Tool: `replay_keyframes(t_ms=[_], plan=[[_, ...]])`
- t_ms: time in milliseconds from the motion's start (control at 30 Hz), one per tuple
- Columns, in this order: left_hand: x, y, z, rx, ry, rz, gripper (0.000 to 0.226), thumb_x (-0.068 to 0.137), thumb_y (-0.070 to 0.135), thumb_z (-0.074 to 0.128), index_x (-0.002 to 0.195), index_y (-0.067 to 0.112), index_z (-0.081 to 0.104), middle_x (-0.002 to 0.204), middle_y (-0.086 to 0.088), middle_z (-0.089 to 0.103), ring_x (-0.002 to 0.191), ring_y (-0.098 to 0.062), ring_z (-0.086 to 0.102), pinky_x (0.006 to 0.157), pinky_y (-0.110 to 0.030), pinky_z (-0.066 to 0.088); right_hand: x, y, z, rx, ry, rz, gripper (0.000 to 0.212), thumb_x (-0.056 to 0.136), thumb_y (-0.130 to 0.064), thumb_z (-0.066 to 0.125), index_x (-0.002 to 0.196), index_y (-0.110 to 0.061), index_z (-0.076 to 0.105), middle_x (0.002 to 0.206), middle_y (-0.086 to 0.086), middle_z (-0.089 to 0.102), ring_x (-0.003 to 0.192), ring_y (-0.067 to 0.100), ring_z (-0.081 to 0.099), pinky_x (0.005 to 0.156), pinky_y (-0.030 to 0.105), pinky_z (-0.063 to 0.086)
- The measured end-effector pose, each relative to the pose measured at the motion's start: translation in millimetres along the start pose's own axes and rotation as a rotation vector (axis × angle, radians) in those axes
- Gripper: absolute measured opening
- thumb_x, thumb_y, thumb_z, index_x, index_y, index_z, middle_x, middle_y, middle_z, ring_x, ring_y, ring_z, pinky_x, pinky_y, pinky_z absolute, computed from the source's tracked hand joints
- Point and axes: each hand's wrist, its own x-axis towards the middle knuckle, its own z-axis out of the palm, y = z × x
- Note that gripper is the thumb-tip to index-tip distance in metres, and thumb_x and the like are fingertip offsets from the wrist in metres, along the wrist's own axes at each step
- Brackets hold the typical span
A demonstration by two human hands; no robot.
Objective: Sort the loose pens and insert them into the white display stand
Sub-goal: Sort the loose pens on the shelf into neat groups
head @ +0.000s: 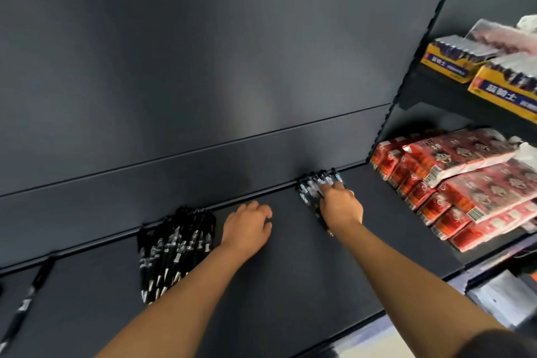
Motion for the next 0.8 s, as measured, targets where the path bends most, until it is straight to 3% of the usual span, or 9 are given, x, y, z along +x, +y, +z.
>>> replay_keyframes(t_ms=[100, 267, 533, 800], plan=[[6.4, 2.6, 1.1, -0.012, -0.009, 0.014, 0.023, 0.093, 0.029, 0.047, 0.114, 0.024, 0.055, 0.112, 0.003, 0.053, 0.110, -0.018, 0.048, 0.086, -0.030, 0.039, 5.9, 3.3, 3.6, -0.015, -0.004, -0.013, 0.033, 0.090, -0.007, 0.051, 0.123, -0.012, 0.051, 0.125, 0.011, 0.049, 0.111, 0.034, 0.051, 0.080, 0.041, 0.049], [10.8, 4.7, 0.5, -0.021, -0.013, 0.020, 0.024, 0.094, 0.029, 0.047, 0.116, 0.025, 0.055, 0.110, 0.003, 0.054, 0.109, -0.017, 0.049, 0.086, -0.030, 0.041, 13.0, 9.3, 4.9, -0.045, -0.004, -0.023, 0.037, 0.087, 0.004, 0.045, 0.118, -0.013, 0.054, 0.117, 0.009, 0.056, 0.103, 0.032, 0.056, 0.067, 0.035, 0.044], [2.8, -5.8, -9.7, -0.024, 0.012, 0.013, 0.025, 0.094, 0.029, 0.047, 0.117, 0.024, 0.055, 0.109, 0.004, 0.053, 0.108, -0.016, 0.048, 0.086, -0.029, 0.042, 13.4, 6.4, -2.4, -0.096, 0.003, -0.026, 0.034, 0.089, -0.006, 0.048, 0.121, -0.015, 0.053, 0.122, 0.008, 0.051, 0.111, 0.031, 0.051, 0.084, 0.040, 0.045], [-24.5, -45.5, -40.3, 0.010, 0.114, -0.043, 0.018, 0.093, 0.029, 0.047, 0.109, 0.021, 0.054, 0.106, 0.002, 0.055, 0.102, -0.018, 0.051, 0.080, -0.030, 0.043, -13.4, -76.5, -1.1, 0.003, 0.120, -0.406, 0.026, 0.096, -0.026, 0.043, 0.116, -0.016, 0.058, 0.114, 0.006, 0.056, 0.108, 0.030, 0.054, 0.083, 0.037, 0.046]])
